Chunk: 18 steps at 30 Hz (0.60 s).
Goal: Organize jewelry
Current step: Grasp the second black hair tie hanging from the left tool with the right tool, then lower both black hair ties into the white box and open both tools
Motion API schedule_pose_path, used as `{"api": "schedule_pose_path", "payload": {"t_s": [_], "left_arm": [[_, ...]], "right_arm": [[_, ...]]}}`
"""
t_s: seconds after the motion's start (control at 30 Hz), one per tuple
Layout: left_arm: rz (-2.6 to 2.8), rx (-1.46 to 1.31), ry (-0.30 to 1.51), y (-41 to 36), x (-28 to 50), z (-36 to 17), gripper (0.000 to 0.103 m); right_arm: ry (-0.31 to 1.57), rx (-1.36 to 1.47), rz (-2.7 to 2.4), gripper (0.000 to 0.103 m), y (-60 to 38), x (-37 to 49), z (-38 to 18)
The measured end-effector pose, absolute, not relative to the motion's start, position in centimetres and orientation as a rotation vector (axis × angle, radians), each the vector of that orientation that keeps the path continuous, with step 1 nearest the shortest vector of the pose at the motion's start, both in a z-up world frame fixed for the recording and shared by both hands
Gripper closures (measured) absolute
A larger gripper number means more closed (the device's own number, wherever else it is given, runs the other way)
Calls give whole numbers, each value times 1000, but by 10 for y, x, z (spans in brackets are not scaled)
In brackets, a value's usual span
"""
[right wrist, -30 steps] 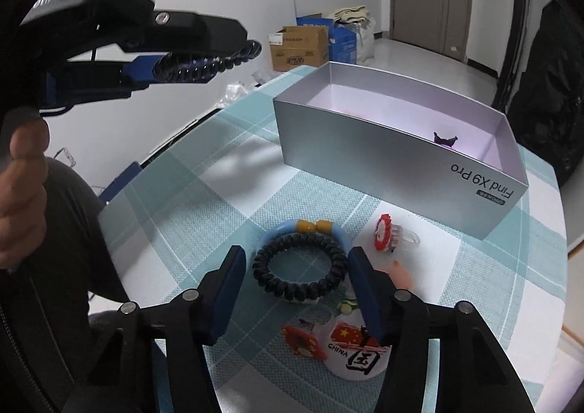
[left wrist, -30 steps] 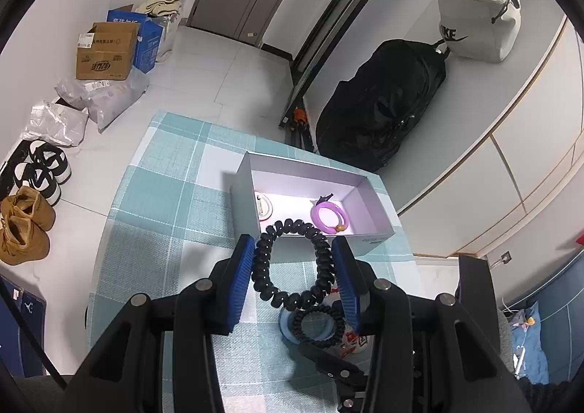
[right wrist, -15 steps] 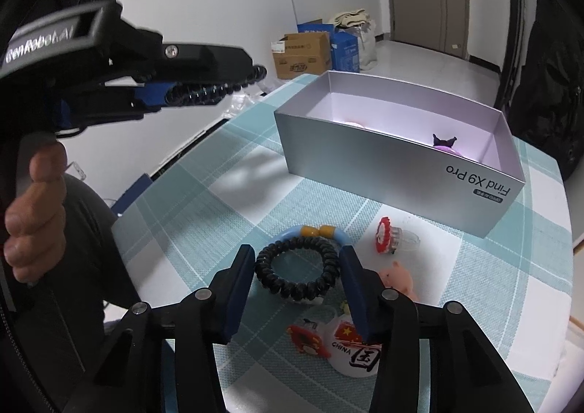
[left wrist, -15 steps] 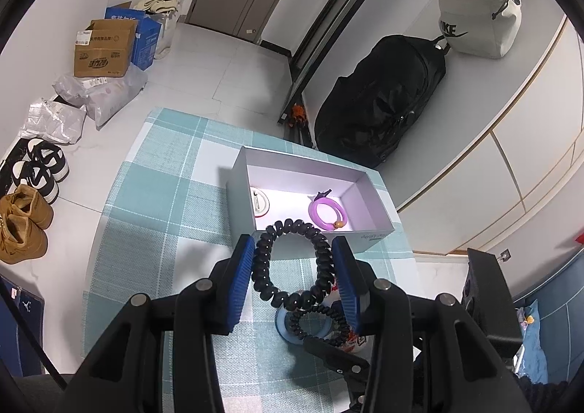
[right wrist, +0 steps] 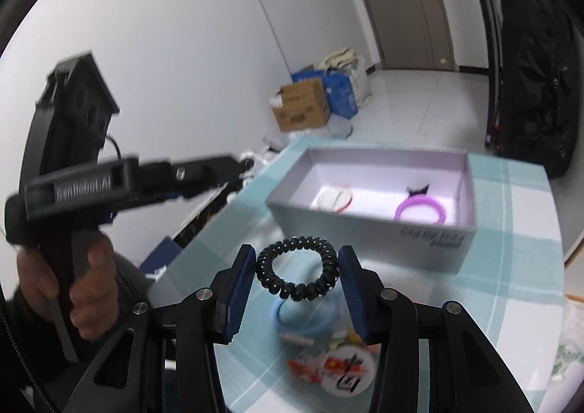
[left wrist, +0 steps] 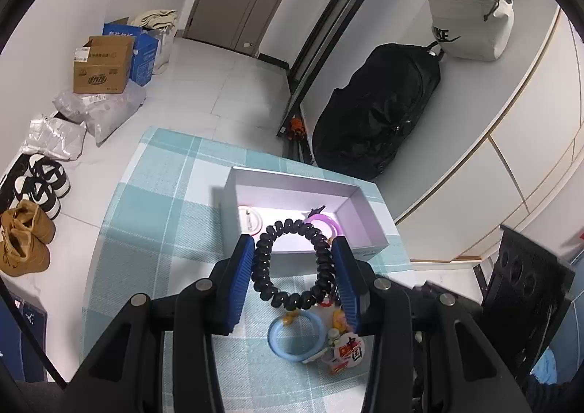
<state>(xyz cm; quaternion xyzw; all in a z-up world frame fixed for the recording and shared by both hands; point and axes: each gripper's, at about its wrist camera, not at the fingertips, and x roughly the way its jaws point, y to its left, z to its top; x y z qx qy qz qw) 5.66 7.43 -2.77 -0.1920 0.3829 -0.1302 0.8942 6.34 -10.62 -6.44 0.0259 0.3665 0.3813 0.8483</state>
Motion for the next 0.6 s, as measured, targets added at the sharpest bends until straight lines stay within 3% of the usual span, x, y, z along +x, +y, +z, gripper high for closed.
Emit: {"api": "schedule_pose_path", "payload": {"t_s": [0.6], "left_arm": [[-298,-359,806,50,103,-30,65]], "right_arm": [[712,180,764,58,-129,131,-43]]}}
